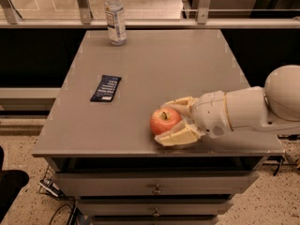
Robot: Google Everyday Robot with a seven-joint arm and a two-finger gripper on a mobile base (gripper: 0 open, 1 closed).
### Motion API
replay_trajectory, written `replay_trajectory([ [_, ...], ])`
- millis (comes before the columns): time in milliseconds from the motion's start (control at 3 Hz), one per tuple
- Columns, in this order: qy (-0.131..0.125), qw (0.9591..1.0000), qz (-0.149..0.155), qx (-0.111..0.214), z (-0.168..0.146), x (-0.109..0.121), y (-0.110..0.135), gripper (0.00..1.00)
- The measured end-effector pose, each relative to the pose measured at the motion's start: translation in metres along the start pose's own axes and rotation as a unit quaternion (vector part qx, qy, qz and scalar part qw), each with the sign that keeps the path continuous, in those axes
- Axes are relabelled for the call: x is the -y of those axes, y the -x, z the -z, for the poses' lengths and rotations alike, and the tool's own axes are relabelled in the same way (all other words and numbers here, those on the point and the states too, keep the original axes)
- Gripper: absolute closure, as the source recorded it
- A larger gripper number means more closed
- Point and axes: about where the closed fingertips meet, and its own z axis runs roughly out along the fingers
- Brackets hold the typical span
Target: Move apple near blue plastic bottle
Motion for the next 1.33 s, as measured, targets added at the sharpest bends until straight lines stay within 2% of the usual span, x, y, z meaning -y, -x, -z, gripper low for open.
replay_trajectory([
  [333,0.001,1.0000,0.002,0.000,-0.001,-0.001,0.002,0.88],
  [667,0.003,1.0000,0.005,0.000,-0.002,0.000,0.005,1.00],
  [1000,0.007,0.9998,0.017,0.010,-0.002,0.020,0.023,1.00],
  [1333,0.010,0.9990,0.030,0.032,-0.012,0.064,0.054,1.00],
])
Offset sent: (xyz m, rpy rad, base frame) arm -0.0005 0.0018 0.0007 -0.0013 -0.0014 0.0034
